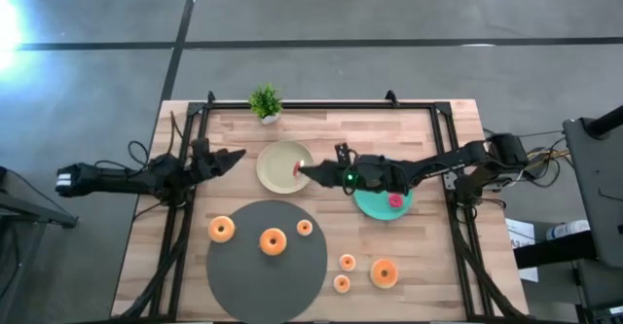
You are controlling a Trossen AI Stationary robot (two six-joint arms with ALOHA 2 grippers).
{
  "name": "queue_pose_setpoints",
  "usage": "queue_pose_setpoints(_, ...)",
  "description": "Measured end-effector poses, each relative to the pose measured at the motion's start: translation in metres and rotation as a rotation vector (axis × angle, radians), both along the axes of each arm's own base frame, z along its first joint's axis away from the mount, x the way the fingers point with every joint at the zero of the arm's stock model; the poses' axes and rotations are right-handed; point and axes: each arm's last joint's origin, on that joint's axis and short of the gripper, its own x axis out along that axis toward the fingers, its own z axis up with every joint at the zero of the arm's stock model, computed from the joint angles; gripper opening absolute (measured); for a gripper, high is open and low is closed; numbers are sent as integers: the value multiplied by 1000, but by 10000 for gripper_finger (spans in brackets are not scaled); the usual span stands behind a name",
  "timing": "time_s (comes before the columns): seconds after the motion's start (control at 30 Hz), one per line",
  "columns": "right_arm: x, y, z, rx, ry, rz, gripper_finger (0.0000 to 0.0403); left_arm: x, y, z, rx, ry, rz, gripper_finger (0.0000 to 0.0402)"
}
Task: Pick & Place donuts
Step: Put the small orange donut on the blue plate
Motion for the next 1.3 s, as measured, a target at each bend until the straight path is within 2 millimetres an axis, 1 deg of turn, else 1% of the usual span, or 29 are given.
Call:
queue_pose_setpoints(0.1, 4, -9, 11, -16, -30, -33, 132, 14, -4, 16, 200, 51, -25, 1)
queue_pose_setpoints(0.2, 9, -14, 22, -19, -58, -48, 134, 35, -10, 26, 392, 215, -47, 16)
queue_pose_setpoints(0.23, 10, -16, 26, -21, -70, -51, 135, 44, -11, 28, 436, 271, -51, 28)
queue_pose_setpoints(0.3, 13, -19, 34, -36, -84, -59, 134, 58, -13, 36, 511, 326, -47, 58)
queue_pose_setpoints(0.37, 14, -21, 40, -52, -96, -66, 134, 72, -14, 36, 584, 414, -28, 92)
queue_pose_setpoints(0.4, 15, -22, 43, -53, -105, -72, 135, 78, -15, 37, 625, 455, -8, 108)
queue_pose_setpoints(0.47, 15, -22, 46, -45, -115, -91, 136, 89, -18, 51, 713, 468, 77, 137)
queue_pose_setpoints(0.57, 15, -23, 48, -1, -127, -137, 136, 98, -22, 56, 811, 601, 250, 161)
queue_pose_setpoints(0.63, 14, -24, 47, 42, -137, -157, 137, 103, -26, 61, 895, 688, 344, 165)
queue_pose_setpoints(0.67, 14, -25, 45, 60, -139, -161, 138, 105, -28, 65, 935, 700, 366, 166)
queue_pose_setpoints(0.73, 14, -26, 42, 80, -135, -167, 140, 111, -31, 76, 988, 668, 388, 166)
queue_pose_setpoints(0.9, 13, -28, 42, 91, -142, -184, 146, 124, -34, 80, 1090, 686, 424, 167)
queue_pose_setpoints(0.97, 13, -29, 42, 93, -146, -190, 146, 127, -34, 85, 1089, 667, 440, 167)
queue_pose_setpoints(1.1, 12, -30, 44, 96, -155, -192, 144, 130, -34, 81, 1092, 690, 445, 167)
queue_pose_setpoints(1.2, 12, -30, 44, 97, -152, -192, 145, 130, -34, 89, 1065, 653, 477, 166)
queue_pose_setpoints(1.3, 12, -30, 43, 96, -147, -192, 148, 129, -32, 92, 1060, 685, 525, 159)
